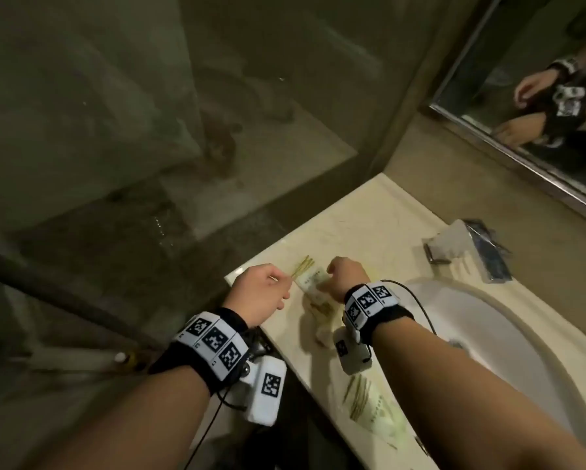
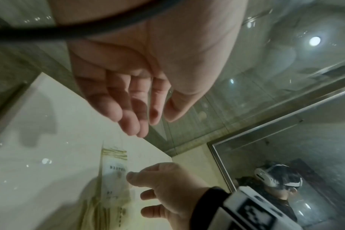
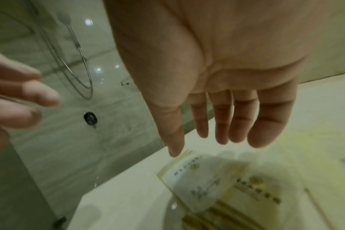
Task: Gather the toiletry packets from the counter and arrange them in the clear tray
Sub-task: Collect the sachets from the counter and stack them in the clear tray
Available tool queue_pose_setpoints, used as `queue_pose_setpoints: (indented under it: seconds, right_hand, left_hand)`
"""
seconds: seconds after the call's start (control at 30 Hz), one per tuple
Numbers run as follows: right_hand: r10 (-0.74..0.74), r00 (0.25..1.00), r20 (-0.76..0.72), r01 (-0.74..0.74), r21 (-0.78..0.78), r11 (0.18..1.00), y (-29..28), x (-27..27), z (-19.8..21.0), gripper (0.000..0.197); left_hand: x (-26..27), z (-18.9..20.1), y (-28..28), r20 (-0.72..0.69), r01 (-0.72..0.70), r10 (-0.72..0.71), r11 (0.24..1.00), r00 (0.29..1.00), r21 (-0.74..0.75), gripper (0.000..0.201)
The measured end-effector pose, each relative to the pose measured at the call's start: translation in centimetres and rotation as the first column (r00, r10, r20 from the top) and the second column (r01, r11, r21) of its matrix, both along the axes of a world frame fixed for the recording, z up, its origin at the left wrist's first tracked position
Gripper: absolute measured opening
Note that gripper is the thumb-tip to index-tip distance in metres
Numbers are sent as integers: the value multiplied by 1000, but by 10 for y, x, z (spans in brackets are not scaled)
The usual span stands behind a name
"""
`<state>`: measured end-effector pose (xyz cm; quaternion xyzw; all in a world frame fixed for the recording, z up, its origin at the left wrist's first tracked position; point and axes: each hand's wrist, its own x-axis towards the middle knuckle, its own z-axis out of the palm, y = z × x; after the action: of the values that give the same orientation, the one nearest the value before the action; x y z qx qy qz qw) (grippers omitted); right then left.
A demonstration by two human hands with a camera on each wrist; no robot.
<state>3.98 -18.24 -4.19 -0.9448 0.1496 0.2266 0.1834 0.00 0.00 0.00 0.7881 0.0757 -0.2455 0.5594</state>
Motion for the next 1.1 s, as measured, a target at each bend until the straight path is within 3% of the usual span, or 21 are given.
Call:
queue_pose_setpoints:
  seconds: [0.23,0.37,0.4,0.53,0.57,0.63,0.7,0.77,0.9,1.03,1.1]
  right_hand:
    - [3,998,-61,-16,-214,977,15,24,-29,49]
    - [5,997,-76,-18,-177,984,13,28,-33,17]
    - [6,998,-57,-15,-148,989,13,29,-33,12]
    - [-116,993,35,111,129,986,4,32,-2,24]
    - [-192,980,52,172,267,948,-1,30,11,22]
    - [-358,934,21,283,572,770,-11,25,36,21]
    - [-412,911,-11,293,721,628,-23,17,56,21]
    - [-377,926,-26,259,770,583,-34,7,70,24]
    - [-327,943,-58,249,776,580,-54,-17,80,24]
    - [-356,934,-39,271,726,632,-69,-39,75,8]
    - [-388,922,-13,293,679,673,-76,-48,71,9]
  left_hand:
    - [8,-16,14,4,-46,46,999,999,-4,13]
    - [12,-21,14,-15,-55,55,998,998,8,13]
    - [13,-21,12,-21,-53,53,999,998,8,12]
    - [20,-20,1,-41,-46,46,999,998,-14,15]
    - [23,-18,-3,-41,-62,61,998,997,-22,21]
    - [28,-15,-13,-46,-89,86,995,995,-48,42]
    - [32,-8,-25,-73,-87,78,988,994,-127,55]
    - [33,-1,-40,-108,-93,69,964,992,-248,49]
    - [31,0,-65,-112,-83,43,919,993,-387,9]
    - [29,-5,-72,-108,-86,49,927,993,-366,14]
    - [30,-12,-69,-113,-123,91,939,989,-321,19]
